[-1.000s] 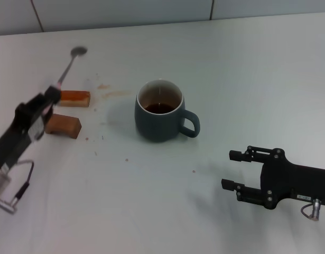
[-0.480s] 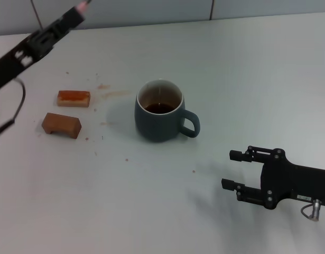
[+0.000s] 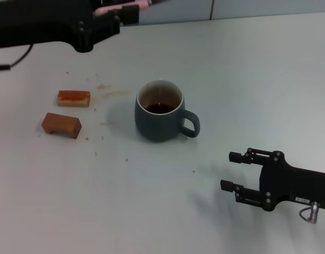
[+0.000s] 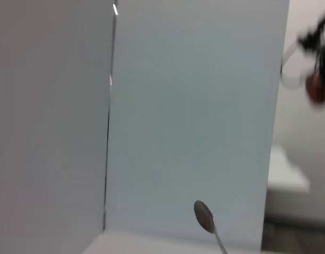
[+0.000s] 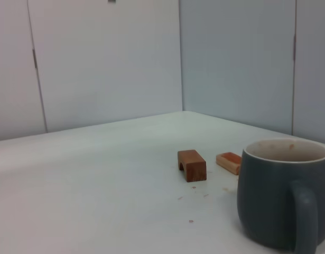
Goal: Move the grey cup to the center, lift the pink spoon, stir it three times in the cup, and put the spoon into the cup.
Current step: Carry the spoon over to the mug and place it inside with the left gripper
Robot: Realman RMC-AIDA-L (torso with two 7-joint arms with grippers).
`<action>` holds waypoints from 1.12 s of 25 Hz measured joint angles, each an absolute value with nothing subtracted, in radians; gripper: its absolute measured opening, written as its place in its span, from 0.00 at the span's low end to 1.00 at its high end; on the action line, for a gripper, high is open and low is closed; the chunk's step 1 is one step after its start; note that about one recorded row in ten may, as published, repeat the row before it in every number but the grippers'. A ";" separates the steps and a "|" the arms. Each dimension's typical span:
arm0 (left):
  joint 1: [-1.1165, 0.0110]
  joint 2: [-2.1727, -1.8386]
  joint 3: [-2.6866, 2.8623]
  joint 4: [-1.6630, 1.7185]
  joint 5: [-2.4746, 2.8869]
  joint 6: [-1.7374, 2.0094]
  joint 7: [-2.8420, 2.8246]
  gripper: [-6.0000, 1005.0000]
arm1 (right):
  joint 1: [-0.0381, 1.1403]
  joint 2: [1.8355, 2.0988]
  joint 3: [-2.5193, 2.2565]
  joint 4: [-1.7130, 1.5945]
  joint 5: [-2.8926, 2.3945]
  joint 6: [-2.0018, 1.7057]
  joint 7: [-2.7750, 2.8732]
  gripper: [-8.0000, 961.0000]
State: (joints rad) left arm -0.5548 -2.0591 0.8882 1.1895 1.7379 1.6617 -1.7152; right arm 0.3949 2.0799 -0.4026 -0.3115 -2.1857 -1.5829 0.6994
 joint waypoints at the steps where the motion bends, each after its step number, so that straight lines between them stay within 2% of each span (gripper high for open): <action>1: -0.555 -2.059 0.888 1.189 1.738 1.662 -1.715 0.14 | 0.395 2.080 -0.403 -0.309 -2.186 -1.580 0.698 0.67; 5: -0.606 -2.063 0.934 1.379 1.986 1.692 -1.750 0.14 | 0.394 2.080 -0.402 -0.298 -2.185 -1.575 0.698 0.67; 10: -0.614 -2.064 1.070 1.548 2.171 1.736 -1.804 0.14 | 0.394 2.080 -0.402 -0.297 -2.184 -1.573 0.700 0.67; 28: -0.629 -2.074 1.375 1.647 2.469 1.642 -1.870 0.14 | 0.394 2.080 -0.404 -0.285 -2.174 -1.572 0.699 0.67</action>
